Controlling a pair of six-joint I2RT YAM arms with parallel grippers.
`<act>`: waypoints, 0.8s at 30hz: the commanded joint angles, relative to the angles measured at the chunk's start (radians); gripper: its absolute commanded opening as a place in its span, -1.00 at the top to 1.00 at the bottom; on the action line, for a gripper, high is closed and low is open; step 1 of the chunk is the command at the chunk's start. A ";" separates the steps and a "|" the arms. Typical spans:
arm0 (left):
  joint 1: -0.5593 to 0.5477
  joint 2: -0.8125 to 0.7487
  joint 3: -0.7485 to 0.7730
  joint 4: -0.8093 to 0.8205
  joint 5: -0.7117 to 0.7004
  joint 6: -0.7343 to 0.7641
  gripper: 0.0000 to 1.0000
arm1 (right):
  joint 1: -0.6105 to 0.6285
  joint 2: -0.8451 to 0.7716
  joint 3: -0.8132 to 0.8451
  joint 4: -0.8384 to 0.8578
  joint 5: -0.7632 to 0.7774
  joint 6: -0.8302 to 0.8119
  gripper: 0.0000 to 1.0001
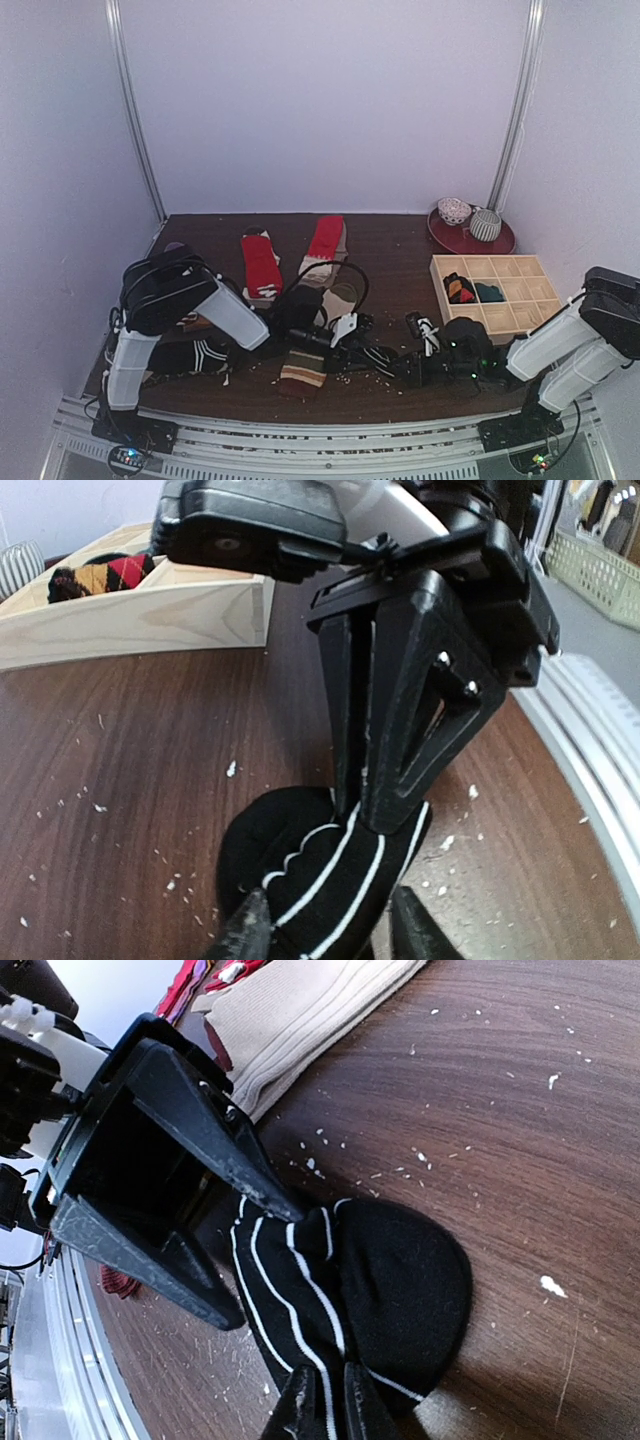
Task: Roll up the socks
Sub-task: Roll a pair of socks at the center of the board.
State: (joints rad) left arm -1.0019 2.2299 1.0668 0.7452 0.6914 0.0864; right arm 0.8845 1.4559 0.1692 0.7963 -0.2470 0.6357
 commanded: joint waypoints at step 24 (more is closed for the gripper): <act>0.051 0.124 0.205 -0.851 -0.120 -0.194 1.00 | -0.046 -0.379 0.204 -0.704 0.121 -0.201 -0.32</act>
State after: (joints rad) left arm -0.9802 2.2593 1.3251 0.2451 0.6617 -0.0597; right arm 0.8619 1.1225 0.3309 0.2234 -0.1448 0.4782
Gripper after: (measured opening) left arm 0.032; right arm 0.606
